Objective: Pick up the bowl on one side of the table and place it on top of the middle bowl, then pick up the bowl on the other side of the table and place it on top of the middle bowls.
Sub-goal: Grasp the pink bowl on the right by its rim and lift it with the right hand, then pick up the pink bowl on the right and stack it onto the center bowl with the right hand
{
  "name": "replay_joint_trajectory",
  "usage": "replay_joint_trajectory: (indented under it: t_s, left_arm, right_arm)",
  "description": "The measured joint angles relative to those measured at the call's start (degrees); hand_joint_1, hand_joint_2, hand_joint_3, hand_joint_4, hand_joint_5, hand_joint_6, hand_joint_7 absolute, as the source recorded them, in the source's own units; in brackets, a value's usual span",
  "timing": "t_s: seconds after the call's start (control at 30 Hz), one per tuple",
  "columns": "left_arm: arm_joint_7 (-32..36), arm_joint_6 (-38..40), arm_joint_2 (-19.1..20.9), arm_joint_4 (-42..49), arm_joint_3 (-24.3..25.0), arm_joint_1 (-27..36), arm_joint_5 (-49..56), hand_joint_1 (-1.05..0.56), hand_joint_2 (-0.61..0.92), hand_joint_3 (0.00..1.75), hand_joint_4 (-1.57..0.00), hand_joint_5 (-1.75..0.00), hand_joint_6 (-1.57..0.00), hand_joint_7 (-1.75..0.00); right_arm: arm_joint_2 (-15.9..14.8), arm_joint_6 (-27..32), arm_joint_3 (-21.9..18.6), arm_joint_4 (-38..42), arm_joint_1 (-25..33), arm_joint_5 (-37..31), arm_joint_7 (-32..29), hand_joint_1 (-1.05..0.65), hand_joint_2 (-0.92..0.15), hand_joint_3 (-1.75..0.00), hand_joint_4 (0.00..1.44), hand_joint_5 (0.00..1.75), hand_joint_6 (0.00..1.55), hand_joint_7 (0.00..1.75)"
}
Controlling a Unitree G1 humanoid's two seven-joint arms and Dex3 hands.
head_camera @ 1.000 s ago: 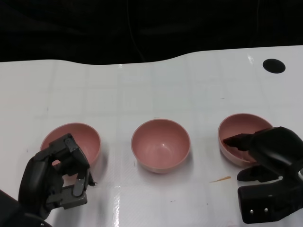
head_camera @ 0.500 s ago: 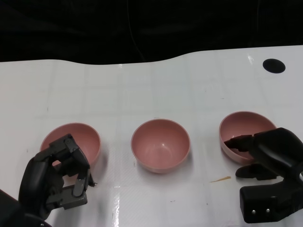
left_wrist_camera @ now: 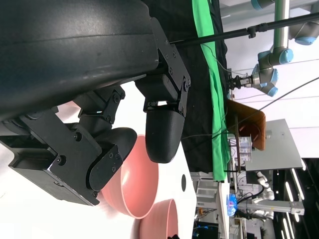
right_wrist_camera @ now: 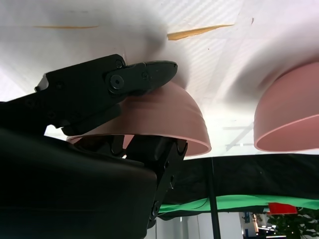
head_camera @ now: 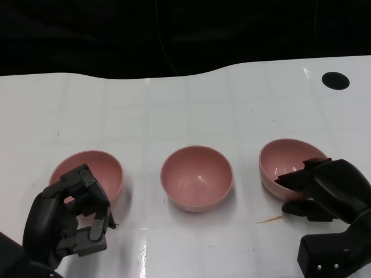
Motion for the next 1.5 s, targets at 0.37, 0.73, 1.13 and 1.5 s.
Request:
replay_joint_trajectory:
  t_s: [0.37,0.73,1.13,1.5]
  left_arm:
    - [0.0,0.0,-0.01,0.0,0.0,0.0,-0.01,0.03,0.51,1.36,-0.79,-1.75,-0.74,-1.62]
    - [-0.01,0.12,-0.05,0.0,0.0,0.0,-0.28,0.02,0.5,1.36,-0.79,-1.75,-0.74,-1.62]
    - [0.01,0.1,-0.06,0.0,-0.01,0.0,0.06,0.02,0.49,1.37,-0.8,-1.75,-0.74,-1.63]
    - [0.08,0.1,-0.08,0.01,0.0,-0.12,0.26,0.0,0.47,1.39,-0.8,-1.75,-0.74,-1.63]
  right_arm:
    - [0.25,-0.87,-0.01,0.79,-0.57,-0.42,-4.54,-0.1,-0.91,-0.39,0.71,1.75,0.52,1.74]
    - [-1.01,0.66,-0.35,-4.75,-0.45,-1.39,-5.64,-0.09,-0.91,-0.27,0.65,1.75,0.46,1.75]
    - [-3.74,1.27,-1.1,-13.86,0.6,-2.33,-5.01,-0.16,-0.92,-0.32,0.69,1.75,0.49,1.75]
    - [-4.48,0.03,-2.51,-23.84,0.75,-2.02,-0.28,-0.17,-0.89,-0.36,0.72,1.75,0.51,1.75]
